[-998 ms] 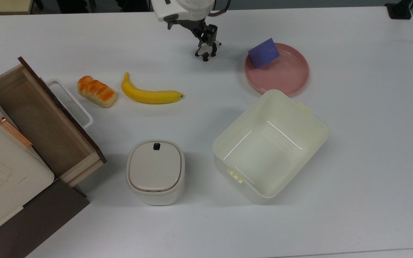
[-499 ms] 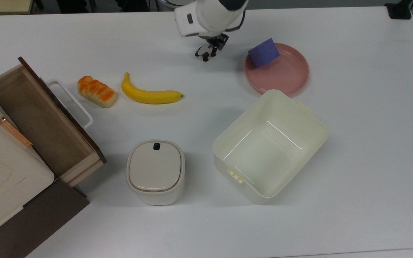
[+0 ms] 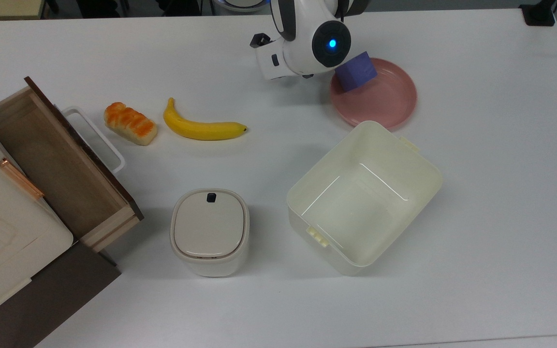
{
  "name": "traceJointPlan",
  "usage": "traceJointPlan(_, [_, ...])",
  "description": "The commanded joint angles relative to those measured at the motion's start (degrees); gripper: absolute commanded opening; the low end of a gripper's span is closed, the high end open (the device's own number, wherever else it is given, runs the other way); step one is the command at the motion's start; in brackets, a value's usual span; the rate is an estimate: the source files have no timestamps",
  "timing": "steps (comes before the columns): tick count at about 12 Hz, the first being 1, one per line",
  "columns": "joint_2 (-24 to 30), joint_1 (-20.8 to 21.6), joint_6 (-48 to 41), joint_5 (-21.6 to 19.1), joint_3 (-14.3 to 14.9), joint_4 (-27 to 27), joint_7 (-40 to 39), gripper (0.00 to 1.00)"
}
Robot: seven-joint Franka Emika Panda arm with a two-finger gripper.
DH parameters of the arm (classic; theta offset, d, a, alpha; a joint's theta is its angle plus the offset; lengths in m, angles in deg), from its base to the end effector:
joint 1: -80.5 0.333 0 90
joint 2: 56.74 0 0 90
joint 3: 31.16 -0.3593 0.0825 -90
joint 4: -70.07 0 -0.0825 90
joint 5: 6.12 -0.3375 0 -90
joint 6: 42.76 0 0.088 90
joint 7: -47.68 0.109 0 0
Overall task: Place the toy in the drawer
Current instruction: 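Lower the open gripper onto the panda toy and close on it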
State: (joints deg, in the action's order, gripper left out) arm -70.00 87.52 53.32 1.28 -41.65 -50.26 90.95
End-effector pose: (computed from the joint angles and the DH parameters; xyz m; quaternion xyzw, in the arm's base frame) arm 0.4510 0.1257 0.3526 0.9298 -0.1804 -0.2555 0.1940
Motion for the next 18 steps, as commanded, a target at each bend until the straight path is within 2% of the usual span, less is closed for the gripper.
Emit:
traceJointPlan(1, [2.3, -0.1, -4.1, 1.3, -0.1, 2.4, -0.3, 1.0])
traceJointPlan(9, [0.7, -0.2, -4.3, 1.4, -0.1, 1.8, -0.8, 0.99])
traceJointPlan(10, [0.0, -0.2, -4.8, 1.4, -0.1, 1.8, -2.6, 0.9])
traceJointPlan(13, [-0.4, 0.1, -5.4, 1.4, -0.1, 1.9, -5.9, 0.54])
traceJointPlan(14, [-0.4, 0.0, -5.3, 1.4, -0.1, 1.9, -5.9, 0.47])
traceJointPlan(15, [-0.5, -0.1, -5.3, 1.4, -0.1, 1.9, -6.0, 0.3])
traceJointPlan(16, [-0.5, -0.2, -5.1, 1.4, -0.1, 2.1, -5.9, 0.06])
traceJointPlan(17, [-0.4, -0.2, -4.9, 1.4, -0.1, 2.3, -5.9, 0.0])
traceJointPlan(18, [-0.4, -0.2, -4.4, 1.4, -0.1, 2.3, -5.6, 0.0])
